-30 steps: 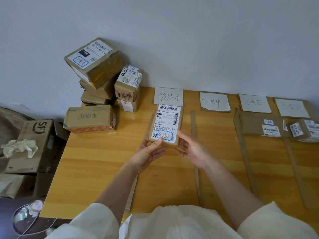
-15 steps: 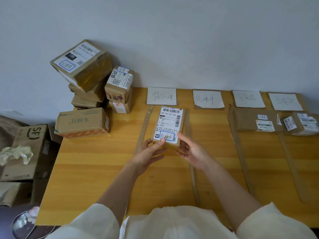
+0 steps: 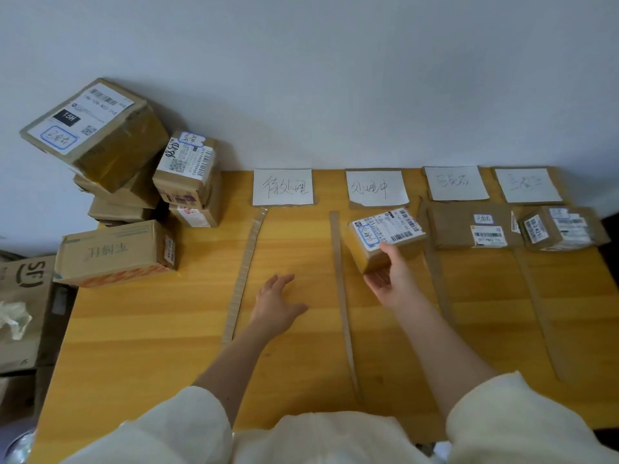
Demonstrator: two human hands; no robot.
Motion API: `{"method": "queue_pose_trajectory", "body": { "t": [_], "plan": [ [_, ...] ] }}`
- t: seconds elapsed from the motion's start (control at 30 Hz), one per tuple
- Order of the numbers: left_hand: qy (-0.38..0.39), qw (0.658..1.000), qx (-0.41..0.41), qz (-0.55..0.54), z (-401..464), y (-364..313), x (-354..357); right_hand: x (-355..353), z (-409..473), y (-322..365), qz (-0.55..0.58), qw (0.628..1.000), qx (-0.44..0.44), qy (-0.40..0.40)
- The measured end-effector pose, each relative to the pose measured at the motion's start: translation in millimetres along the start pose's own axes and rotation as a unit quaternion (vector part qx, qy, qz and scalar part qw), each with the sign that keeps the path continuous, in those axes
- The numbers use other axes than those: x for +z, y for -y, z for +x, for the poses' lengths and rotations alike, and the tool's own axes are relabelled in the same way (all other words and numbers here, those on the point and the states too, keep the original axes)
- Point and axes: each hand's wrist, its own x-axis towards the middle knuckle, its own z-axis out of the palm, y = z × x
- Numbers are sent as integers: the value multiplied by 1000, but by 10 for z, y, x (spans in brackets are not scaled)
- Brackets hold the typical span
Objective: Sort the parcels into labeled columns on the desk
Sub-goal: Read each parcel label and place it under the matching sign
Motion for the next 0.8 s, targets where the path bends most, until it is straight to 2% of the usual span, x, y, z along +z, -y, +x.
{"method": "queue_pose_trajectory", "body": {
  "t": [0.2,0.4,0.67,0.73,0.8],
  "plan": [
    [32,991,1,133,118,26,74,198,263,253,6,999,9,-41],
    [44,982,3,183,148,37,85,318,390,340,20,997,23,-66],
    [64,982,7,180,168,23,27,356,323,292,13,992,13,-126],
    [81,984,5,158,185,12,-28,465,240,216,-11,988,8,-154],
    [81,991,7,107,218,17,-115,624,134,94,-63,988,-1,-144]
  ]
}}
